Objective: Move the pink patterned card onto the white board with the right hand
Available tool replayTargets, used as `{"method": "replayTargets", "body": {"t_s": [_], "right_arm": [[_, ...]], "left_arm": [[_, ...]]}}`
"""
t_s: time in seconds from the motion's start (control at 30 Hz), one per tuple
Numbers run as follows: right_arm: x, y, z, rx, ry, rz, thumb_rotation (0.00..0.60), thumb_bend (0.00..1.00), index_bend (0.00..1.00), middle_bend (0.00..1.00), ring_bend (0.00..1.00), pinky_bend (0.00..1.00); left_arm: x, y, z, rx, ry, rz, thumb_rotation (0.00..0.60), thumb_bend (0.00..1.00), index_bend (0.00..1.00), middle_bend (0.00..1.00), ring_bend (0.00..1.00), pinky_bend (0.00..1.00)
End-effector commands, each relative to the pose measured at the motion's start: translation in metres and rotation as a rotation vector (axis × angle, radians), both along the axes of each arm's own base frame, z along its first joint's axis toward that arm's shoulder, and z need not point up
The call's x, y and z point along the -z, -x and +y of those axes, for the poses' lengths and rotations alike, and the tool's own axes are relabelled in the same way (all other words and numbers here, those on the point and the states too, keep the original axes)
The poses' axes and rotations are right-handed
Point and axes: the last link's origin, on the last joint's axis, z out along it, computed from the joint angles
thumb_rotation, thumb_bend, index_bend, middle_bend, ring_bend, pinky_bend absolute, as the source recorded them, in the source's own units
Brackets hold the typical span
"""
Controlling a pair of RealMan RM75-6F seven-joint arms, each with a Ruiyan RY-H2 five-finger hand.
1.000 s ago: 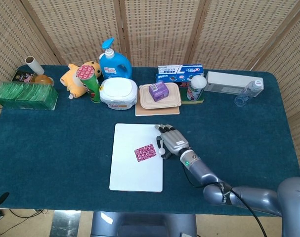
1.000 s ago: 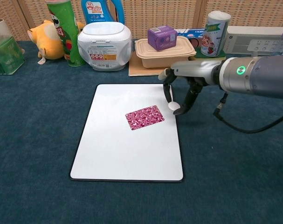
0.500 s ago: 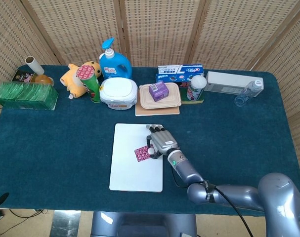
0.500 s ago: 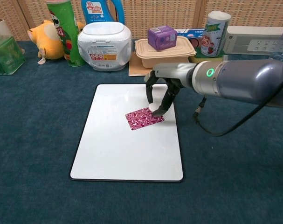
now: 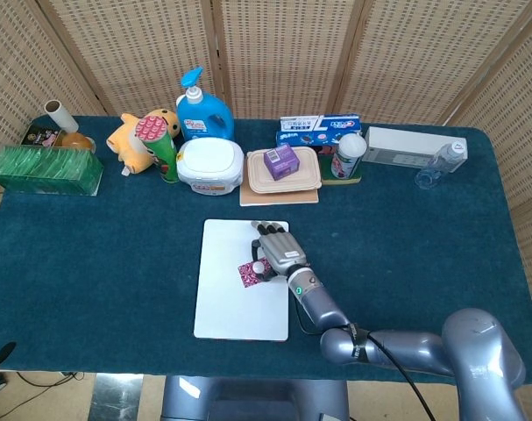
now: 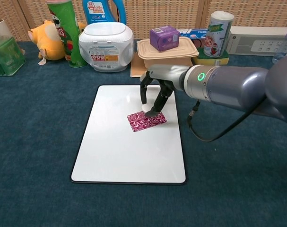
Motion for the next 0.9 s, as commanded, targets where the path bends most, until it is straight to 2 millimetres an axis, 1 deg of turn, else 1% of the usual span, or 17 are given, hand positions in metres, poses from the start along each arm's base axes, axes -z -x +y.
{"method": "replayTargets", "body": {"t_s": [0.03,0.47,0.73,0.8,0.9], "right_arm": [[0.002,0.001,0.001,-0.001,-0.004,0.006,0.6,0.35,0.56,0.06,0.0,0.0],[0.014,-0.004,0.006,0.009,-0.011,-0.002,0.6,0.35,0.56,0.06,0.0,0.0],[0.016,-0.003,0.002,0.025,0.002,0.009,0.6,0.35,0.56,0.06,0.0,0.0],[0.017,-0.003,0.002,0.034,-0.003,0.004,0.6,0.35,0.54,0.06,0.0,0.0],[0.018,-0.002,0.004,0.043,-0.017,-0.008,0.6,0.35,0.47,0.05,0.0,0.0]], "left_arm": [[-0.001,0.0,0.001,-0.001,0.002,-0.003,0.6,0.05,0.0,0.0,0.0,0.02],[-0.003,0.001,0.001,0.0,0.003,-0.012,0.6,0.05,0.0,0.0,0.0,0.02],[-0.004,0.001,-0.001,0.008,0.0,-0.014,0.6,0.05,0.0,0.0,0.0,0.02],[-0.004,0.001,-0.001,0.008,0.001,-0.015,0.6,0.05,0.0,0.0,0.0,0.02],[-0.004,0.001,0.0,0.01,0.001,-0.015,0.6,0.05,0.0,0.0,0.0,0.02]]}}
